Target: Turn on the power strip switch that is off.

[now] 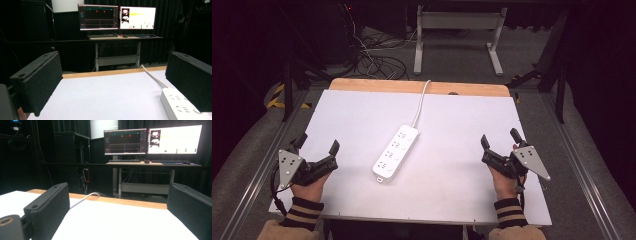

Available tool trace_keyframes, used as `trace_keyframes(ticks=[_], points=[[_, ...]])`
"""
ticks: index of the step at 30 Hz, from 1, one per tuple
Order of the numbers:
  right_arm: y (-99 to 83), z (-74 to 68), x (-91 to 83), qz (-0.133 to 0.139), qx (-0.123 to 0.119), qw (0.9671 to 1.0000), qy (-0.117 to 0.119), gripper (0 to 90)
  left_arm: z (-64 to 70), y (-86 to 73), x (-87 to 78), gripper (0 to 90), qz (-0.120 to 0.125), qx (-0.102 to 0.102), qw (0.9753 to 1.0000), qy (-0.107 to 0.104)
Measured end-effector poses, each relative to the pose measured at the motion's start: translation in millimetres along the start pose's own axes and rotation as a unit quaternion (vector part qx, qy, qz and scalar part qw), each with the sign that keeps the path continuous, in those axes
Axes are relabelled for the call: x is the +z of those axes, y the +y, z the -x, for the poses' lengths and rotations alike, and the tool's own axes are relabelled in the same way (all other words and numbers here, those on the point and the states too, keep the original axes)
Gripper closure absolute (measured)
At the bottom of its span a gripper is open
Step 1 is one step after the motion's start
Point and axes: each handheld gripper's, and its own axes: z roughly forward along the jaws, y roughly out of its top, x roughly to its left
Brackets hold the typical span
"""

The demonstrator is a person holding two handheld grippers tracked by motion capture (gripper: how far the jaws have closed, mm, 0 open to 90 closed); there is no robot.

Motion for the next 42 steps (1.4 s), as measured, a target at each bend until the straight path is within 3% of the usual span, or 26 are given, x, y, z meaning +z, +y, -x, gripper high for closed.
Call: trace_keyframes(ticks=[42], points=[[-2.9,-0.1,-0.9,-0.009,-0.003,1.0,-0.003,5.7,0.3,0.1,-2.0,1.5,0.0,-0.003,1.0,-0.003]])
